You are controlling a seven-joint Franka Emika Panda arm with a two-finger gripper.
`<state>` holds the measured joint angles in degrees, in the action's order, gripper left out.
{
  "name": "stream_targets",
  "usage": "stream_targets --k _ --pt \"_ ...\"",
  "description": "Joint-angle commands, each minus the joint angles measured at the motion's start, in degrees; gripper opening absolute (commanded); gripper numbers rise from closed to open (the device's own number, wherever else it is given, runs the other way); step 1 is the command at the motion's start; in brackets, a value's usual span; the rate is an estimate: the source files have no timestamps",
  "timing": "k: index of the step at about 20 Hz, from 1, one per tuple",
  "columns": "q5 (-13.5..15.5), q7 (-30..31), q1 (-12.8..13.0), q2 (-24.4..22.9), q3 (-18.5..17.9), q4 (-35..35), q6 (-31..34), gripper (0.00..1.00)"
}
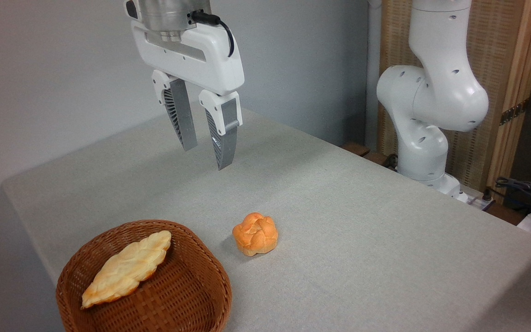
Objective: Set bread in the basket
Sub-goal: 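Move the open gripper toward the round orange bun, then lower the gripper onto the orange bun and close on it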
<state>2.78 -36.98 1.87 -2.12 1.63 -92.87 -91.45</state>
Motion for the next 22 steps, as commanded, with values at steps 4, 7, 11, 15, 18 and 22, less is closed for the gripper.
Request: stream_targets --k 4,7,11,15,18,22 --pt "1.3 -0.8 0.3 -0.5 -0.8 -0.8 0.5 1.00" --pt "1.3 -0.8 0.3 -0.5 -0.8 -1.0 0.5 1.00" --pt "1.3 -0.9 0.4 -1.5 -0.7 -4.1 -1.4 1.00" --pt "1.3 -0.9 0.4 -7.9 0.6 -15.5 -9.6 1.00" --pt "1.3 -1.0 0.5 -10.8 1.1 -22.8 -12.3 1.00" --pt "0.9 -3.5 0.6 -10.4 1.3 -27.5 -16.0 1.00"
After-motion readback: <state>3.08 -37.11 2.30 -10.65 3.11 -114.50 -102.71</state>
